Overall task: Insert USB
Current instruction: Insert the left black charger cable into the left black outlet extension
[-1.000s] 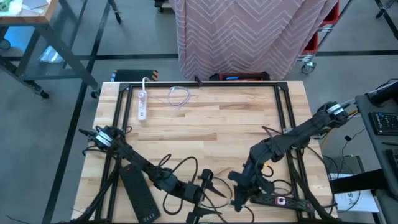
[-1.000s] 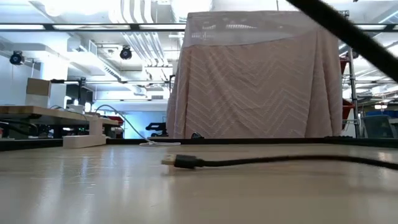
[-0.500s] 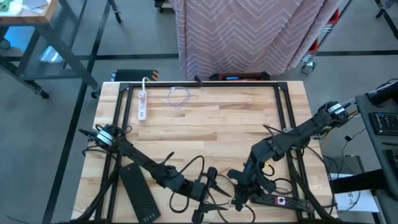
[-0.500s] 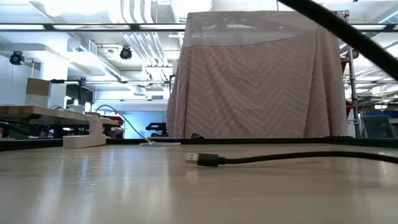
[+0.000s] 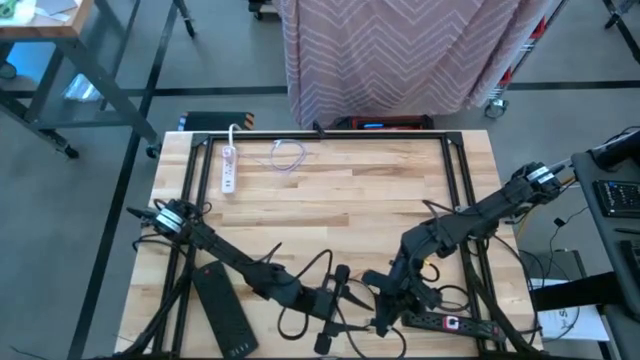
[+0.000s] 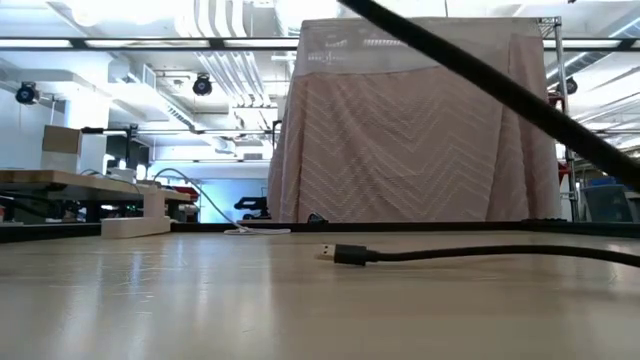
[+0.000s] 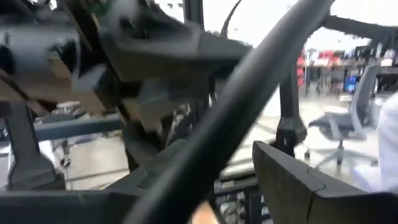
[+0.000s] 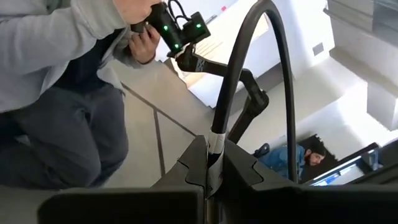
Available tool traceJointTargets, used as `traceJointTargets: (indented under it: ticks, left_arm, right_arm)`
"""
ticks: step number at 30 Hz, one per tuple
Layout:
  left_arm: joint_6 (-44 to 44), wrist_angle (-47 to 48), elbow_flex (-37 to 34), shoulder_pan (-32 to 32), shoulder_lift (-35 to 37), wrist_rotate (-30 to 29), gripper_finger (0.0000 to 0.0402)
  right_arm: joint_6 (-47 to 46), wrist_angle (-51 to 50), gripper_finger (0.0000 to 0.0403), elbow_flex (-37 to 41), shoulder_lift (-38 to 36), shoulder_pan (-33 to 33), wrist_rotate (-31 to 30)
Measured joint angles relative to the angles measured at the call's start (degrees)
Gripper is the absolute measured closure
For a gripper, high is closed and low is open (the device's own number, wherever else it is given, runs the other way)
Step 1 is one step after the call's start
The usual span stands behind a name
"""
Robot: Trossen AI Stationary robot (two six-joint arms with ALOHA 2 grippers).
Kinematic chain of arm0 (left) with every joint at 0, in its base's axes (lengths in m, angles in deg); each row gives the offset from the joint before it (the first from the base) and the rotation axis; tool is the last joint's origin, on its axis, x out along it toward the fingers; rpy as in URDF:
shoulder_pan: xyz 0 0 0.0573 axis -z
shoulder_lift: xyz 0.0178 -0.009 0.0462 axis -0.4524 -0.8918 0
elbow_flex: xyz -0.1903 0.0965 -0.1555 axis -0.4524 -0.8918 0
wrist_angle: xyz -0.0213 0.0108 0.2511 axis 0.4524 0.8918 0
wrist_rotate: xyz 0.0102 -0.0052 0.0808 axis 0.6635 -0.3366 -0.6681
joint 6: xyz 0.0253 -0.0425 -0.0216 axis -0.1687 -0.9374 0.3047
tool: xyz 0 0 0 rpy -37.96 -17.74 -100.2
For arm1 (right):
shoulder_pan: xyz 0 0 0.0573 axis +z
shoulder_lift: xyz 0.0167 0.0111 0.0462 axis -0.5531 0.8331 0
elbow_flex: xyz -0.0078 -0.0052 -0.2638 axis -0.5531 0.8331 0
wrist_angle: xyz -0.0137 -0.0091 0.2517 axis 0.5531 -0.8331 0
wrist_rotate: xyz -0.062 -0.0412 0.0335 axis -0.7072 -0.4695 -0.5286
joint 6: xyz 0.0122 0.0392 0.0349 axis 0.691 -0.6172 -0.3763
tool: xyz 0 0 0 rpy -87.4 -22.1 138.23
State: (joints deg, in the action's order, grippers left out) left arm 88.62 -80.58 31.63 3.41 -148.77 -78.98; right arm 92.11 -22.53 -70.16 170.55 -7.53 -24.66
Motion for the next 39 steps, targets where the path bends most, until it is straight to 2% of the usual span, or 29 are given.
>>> traceJointTargets:
  ticks: [3,5,9,13,18,21,27,31,35,39]
  left_arm:
    - [0.99,5.35,0.0,1.04,2.23,-4.01,0.0227]
    - [1.91,8.11,0.0,1.62,3.93,-4.52,0.0231]
    - [3.29,10.47,0.0,2.5,5.78,-1.01,0.0239]
    - [5.26,16.86,0.0,3.95,8.5,-3.02,0.0243]
    - [10.52,19.43,0.0,4.79,11.4,-3.23,0.0236]
    - [14.02,19.41,0.0,4.64,11.99,-3.24,0.0232]
    - [15.89,24.41,-0.02,2.67,13.98,1.51,0.0228]
    - [12.4,39.24,3.28,3.04,19.07,2.01,0.0231]
    - [7.24,57.44,8.53,2.71,23.52,-1.27,0.024]
    - [4.93,75.68,17.42,0.79,27.2,-4.12,0.0248]
  right_arm:
    - [-4.07,0.2,0.0398,0.0,-1.03,0.58,-0.01]
    - [-8.29,0.48,0.0398,-0.15,-1.63,0.6,0.03]
    - [-18.76,-0.77,0.0398,-1.5,-1.7,-1.15,0.0]
    - [-31.14,-5.84,0.0398,-3.22,-1.72,-1.71,-0.12]
    - [-46.42,-8.52,0.0398,-1.8,-0.56,-1.16,-0.26]
    - [-54.53,-8.46,0.0398,-0.74,1.22,-0.79,-2.67]
    - [-62.39,-8.87,0.0398,-0.35,4.9,-0.82,-3.25]
    - [-65.35,-9.43,0.0398,-0.34,2.49,-1.22,-3.25]
    - [-65.41,-9.4,0.0398,-2.17,-2.2,-3.1,-3.04]
    - [-65.9,-9.84,0.0398,-3.26,-6.04,-5.61,-3.09]
